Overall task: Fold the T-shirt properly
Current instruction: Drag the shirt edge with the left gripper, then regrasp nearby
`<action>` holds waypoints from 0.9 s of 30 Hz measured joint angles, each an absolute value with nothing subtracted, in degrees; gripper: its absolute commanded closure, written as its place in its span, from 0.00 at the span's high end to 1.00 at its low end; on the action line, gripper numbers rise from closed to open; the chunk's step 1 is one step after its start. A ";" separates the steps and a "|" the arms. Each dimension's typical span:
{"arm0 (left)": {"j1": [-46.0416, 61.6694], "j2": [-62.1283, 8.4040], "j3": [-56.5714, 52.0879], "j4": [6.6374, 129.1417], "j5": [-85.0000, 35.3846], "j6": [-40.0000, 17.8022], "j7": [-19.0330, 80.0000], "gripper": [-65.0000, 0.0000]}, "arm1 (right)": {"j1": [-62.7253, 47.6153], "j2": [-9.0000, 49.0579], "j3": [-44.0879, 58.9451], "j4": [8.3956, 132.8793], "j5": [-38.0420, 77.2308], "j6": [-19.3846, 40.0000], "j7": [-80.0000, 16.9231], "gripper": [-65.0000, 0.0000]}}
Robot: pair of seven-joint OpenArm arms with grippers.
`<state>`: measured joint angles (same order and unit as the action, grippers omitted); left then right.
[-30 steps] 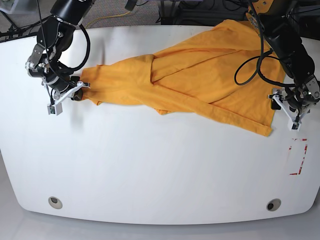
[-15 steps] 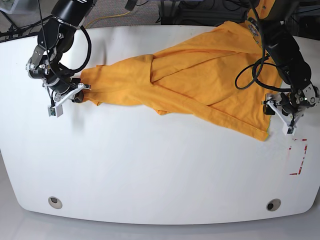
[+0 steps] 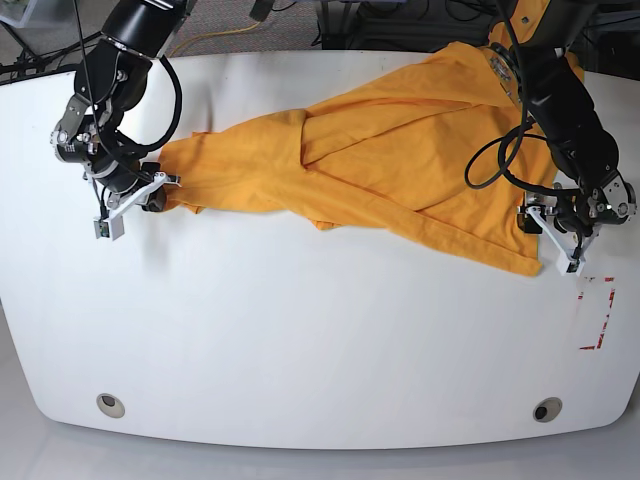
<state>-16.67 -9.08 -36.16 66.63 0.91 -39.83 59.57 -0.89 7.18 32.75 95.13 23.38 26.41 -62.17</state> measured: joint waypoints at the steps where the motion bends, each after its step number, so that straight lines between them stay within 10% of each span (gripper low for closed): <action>1: -16.62 -9.10 -36.18 66.63 -1.13 -39.83 60.38 0.64 | -0.82 7.20 32.75 95.13 23.38 26.41 -62.17 0.00; 27: -14.52 -13.10 -36.01 69.82 -8.47 -39.94 68.05 0.65 | -0.82 7.14 32.75 95.13 23.38 26.41 -62.19 0.00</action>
